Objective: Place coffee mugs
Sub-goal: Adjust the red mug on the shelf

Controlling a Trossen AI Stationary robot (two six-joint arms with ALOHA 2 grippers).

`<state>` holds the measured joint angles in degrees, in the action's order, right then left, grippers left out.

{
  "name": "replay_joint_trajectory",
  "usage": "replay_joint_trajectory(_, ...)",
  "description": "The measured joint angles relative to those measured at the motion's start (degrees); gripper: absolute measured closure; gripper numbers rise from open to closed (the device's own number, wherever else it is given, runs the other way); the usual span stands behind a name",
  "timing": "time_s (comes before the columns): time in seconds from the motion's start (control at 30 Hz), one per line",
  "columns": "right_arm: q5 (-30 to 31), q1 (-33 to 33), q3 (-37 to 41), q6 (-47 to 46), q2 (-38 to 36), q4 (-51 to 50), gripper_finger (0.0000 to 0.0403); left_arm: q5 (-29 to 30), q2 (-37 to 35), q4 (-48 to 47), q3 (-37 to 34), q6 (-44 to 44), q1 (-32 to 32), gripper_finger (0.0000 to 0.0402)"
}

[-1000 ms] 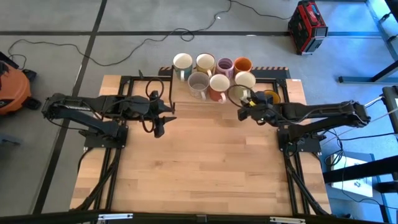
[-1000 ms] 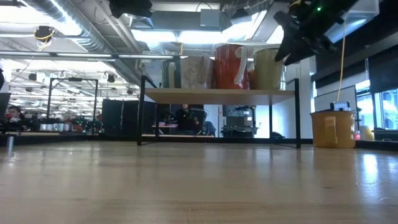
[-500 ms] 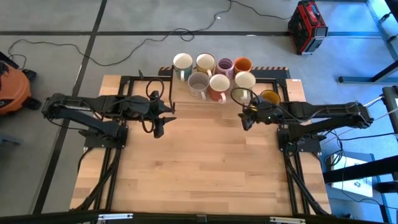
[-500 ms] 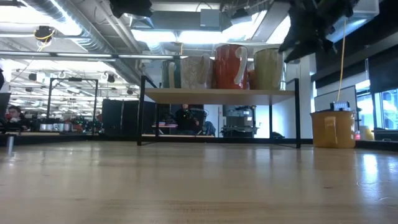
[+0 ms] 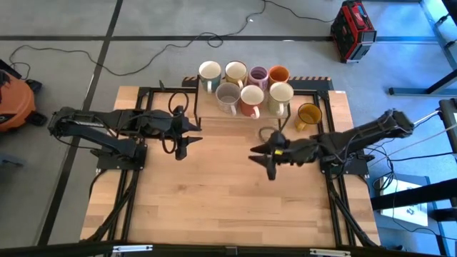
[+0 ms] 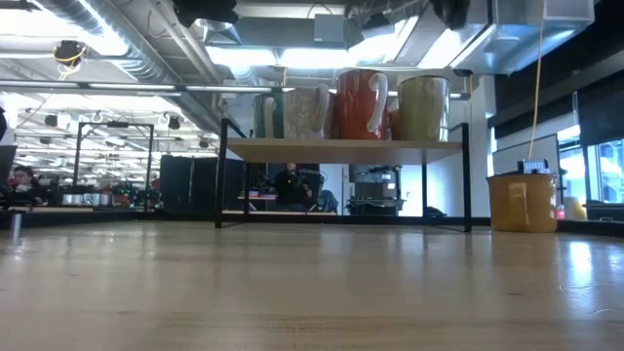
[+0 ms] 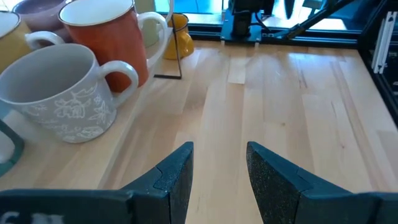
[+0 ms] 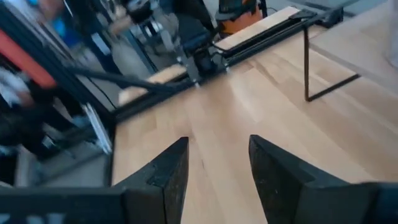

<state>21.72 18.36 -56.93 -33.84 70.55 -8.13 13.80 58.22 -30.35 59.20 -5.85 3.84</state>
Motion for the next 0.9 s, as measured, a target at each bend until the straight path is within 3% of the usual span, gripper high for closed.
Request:
replay_joint_trajectory(0.27,6.60,0.23,-14.51,8.31,5.99,-17.85,0.0246,-0.53,-0.02,-0.07,0.00,-0.06,0.00,0.0257)
replay_joint_trajectory(0.33,12.15,-0.90,-15.10,9.79,6.15,-21.45,0.0246,-1.15,-0.02,0.01,0.00,-0.09,0.00,0.0257)
replay_joint_trajectory(0.47,23.55,-4.10,-12.38,3.68,6.31,-27.75,0.0246,-1.31,-0.02,0.00,0.00,-1.03,0.00,0.0257)
replay_joint_trajectory(0.6,27.32,-7.07,-6.97,0.88,6.33,-26.08,0.0246,-1.31,-0.02,0.01,0.00,-1.07,0.00,0.0257)
replay_joint_trajectory(0.9,27.24,-12.91,0.52,1.71,6.54,-8.32,0.0246,-1.28,-0.02,0.01,0.00,-1.07,-0.07,0.0257)
